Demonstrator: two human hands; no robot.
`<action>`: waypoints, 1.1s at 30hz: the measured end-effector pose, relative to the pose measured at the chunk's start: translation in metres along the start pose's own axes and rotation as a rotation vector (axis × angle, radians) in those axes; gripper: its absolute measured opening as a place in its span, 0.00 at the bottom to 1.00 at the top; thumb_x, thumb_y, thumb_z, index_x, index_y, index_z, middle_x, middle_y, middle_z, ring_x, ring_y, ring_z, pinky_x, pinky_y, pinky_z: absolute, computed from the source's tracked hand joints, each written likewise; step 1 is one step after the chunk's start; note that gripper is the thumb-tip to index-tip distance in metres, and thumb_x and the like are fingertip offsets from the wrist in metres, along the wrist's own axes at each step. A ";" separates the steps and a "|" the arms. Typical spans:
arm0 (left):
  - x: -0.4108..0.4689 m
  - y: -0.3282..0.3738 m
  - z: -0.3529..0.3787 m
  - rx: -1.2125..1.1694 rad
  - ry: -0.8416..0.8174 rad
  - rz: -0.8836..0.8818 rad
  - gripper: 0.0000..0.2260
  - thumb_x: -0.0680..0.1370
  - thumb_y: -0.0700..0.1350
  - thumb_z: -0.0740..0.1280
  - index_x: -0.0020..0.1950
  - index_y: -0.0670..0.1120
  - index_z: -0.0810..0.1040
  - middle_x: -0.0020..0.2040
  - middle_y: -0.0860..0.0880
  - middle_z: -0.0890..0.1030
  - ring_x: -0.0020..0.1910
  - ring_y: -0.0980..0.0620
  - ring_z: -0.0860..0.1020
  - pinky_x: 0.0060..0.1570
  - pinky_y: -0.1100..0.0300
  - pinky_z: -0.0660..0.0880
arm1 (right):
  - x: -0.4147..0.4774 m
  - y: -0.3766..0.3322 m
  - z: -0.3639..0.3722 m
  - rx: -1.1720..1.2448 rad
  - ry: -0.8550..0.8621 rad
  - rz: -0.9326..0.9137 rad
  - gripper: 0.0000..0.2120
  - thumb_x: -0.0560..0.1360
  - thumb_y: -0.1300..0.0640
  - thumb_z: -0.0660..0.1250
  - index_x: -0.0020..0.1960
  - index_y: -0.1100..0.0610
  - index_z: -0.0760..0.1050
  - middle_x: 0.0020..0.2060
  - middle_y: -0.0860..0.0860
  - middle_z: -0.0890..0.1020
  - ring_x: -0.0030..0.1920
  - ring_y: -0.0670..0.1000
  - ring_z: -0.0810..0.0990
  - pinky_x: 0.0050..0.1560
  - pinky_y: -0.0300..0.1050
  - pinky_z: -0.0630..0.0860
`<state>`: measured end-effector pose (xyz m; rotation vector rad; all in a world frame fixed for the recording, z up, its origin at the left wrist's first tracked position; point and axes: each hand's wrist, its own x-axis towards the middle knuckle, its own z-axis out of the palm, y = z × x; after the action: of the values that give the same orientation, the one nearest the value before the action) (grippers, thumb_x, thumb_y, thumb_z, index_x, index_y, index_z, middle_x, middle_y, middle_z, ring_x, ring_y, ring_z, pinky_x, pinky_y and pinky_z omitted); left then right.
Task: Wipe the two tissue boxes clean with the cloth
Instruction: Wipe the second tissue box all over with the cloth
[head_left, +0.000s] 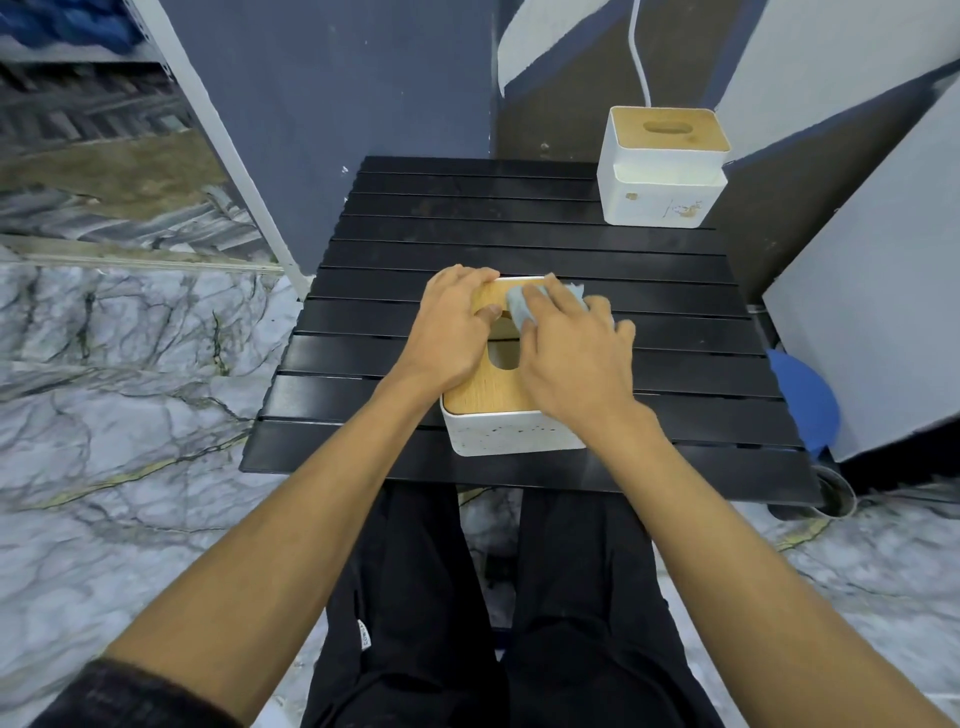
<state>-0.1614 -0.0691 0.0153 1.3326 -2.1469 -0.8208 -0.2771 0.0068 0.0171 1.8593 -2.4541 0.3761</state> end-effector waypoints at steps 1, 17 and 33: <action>0.000 0.000 0.000 0.000 0.004 0.000 0.18 0.83 0.42 0.63 0.74 0.45 0.71 0.74 0.48 0.69 0.77 0.50 0.58 0.68 0.64 0.52 | 0.011 -0.001 0.000 0.002 -0.027 0.005 0.21 0.81 0.53 0.54 0.74 0.52 0.64 0.76 0.51 0.63 0.66 0.62 0.68 0.59 0.61 0.66; 0.002 -0.003 0.002 0.007 0.004 0.004 0.19 0.83 0.42 0.63 0.74 0.45 0.71 0.73 0.48 0.69 0.76 0.49 0.59 0.69 0.64 0.52 | -0.022 0.002 -0.002 0.004 0.020 -0.026 0.20 0.81 0.53 0.55 0.72 0.51 0.65 0.73 0.48 0.66 0.61 0.60 0.70 0.50 0.56 0.66; 0.001 -0.001 0.002 -0.010 0.007 -0.008 0.19 0.83 0.42 0.62 0.74 0.46 0.70 0.73 0.48 0.68 0.77 0.50 0.58 0.69 0.63 0.52 | -0.044 0.006 -0.009 0.034 0.030 -0.060 0.19 0.81 0.52 0.55 0.72 0.50 0.65 0.73 0.47 0.66 0.60 0.58 0.71 0.49 0.55 0.68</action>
<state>-0.1618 -0.0698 0.0134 1.3383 -2.1305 -0.8281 -0.2710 0.0515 0.0166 1.9204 -2.3821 0.4416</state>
